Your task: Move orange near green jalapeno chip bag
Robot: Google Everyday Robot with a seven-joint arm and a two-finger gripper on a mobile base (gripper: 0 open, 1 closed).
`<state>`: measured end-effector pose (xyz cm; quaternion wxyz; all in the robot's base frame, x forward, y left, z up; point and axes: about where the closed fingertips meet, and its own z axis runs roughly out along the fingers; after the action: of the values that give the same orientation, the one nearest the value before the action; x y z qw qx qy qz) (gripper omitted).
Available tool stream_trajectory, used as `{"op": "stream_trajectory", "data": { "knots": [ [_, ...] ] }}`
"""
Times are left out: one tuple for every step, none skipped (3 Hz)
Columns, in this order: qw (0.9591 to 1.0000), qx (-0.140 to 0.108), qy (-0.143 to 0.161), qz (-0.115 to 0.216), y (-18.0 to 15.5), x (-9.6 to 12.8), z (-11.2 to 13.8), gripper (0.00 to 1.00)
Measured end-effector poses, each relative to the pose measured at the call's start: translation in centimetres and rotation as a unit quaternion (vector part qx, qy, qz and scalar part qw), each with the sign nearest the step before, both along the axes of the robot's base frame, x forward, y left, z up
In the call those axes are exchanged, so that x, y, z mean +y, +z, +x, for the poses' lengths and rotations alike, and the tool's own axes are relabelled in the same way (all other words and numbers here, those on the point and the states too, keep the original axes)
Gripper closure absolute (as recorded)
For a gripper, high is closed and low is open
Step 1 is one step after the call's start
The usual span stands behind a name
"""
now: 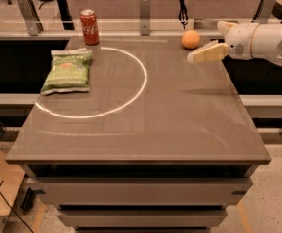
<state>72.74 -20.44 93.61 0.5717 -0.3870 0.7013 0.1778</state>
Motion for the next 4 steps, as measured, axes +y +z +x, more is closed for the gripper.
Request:
{"op": "stream_trajectory", "data": {
  "knots": [
    [0.9999,-0.006,-0.010,-0.006,-0.9,0.2,3.1,0.00],
    [0.9981,-0.008,-0.055,-0.027,-1.9,-1.1,7.9,0.00],
    [0.9981,-0.008,-0.055,-0.027,-1.9,-1.1,7.9,0.00],
    [0.9981,-0.007,-0.061,-0.012,-2.3,-0.5,8.7,0.00]
  ]
}}
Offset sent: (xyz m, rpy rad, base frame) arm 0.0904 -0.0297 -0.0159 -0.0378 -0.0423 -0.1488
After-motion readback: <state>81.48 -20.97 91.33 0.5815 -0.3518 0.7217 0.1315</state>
